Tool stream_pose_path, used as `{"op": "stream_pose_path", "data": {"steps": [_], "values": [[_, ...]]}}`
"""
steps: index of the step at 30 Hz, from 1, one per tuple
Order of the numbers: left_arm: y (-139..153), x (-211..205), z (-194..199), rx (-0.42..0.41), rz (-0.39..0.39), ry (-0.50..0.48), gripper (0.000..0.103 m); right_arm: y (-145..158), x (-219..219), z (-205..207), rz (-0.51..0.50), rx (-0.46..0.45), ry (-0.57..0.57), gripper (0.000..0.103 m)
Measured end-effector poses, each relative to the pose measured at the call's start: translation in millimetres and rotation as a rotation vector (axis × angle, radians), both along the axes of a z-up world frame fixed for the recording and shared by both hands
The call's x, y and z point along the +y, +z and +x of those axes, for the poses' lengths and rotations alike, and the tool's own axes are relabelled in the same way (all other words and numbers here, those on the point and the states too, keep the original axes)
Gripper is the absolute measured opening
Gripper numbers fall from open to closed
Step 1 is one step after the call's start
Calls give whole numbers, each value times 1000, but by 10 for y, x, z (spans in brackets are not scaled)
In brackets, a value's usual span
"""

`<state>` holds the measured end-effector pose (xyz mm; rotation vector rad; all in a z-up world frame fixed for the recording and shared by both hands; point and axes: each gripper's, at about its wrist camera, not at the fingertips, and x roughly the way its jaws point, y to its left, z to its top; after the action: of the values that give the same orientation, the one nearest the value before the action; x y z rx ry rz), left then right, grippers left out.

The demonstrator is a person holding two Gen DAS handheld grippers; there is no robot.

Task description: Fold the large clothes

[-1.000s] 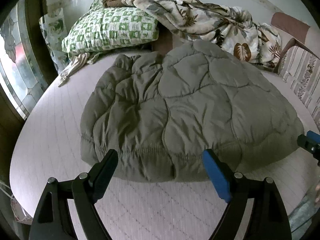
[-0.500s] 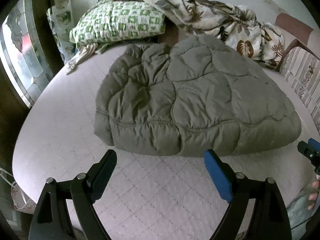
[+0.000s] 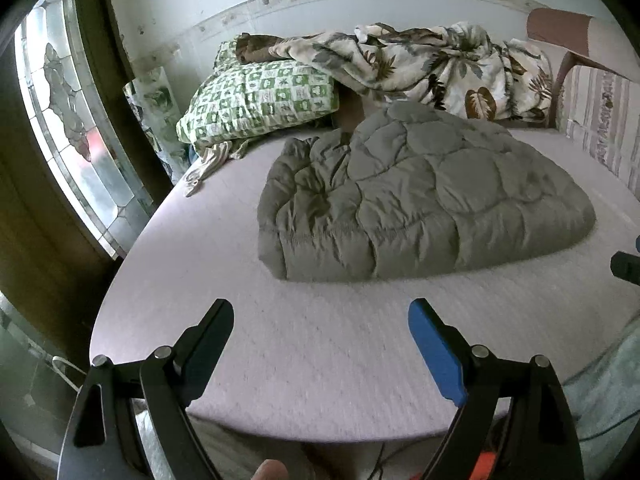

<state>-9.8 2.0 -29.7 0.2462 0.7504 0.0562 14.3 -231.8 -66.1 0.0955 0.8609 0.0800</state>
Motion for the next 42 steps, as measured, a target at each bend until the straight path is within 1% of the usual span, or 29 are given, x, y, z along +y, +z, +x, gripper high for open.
{"op": "stream_pose_path", "data": {"steps": [3, 5, 8, 11, 15, 17, 22, 26, 32, 42], "values": [[43, -8, -144, -9, 20, 5, 89, 109, 47, -180, -9, -11, -13, 103], [67, 2, -242, -11, 31, 21, 89, 170, 64, -297, 13, -7, -35, 103], [107, 57, -333, 3, -12, 15, 89, 215, 92, -413, 49, 11, -47, 103], [146, 115, -385, 15, -50, 11, 89, 246, 147, -539, 51, 27, -65, 103], [176, 180, -454, 39, -111, 4, 89, 245, 212, -687, 60, 47, -54, 103], [178, 193, -486, 49, -126, 2, 89, 274, 238, -781, 40, 39, -62, 103], [194, 203, -572, 54, -142, 3, 89, 377, 269, -971, 35, 9, -70, 103], [218, 212, -610, 50, -145, 3, 89, 447, 286, -1036, 8, -17, -75, 103], [233, 213, -640, 53, -152, 1, 89, 494, 295, -1068, 1, -34, -81, 103], [270, 177, -710, 40, -155, -16, 89, 503, 302, -1081, -7, -38, -83, 103]]}}
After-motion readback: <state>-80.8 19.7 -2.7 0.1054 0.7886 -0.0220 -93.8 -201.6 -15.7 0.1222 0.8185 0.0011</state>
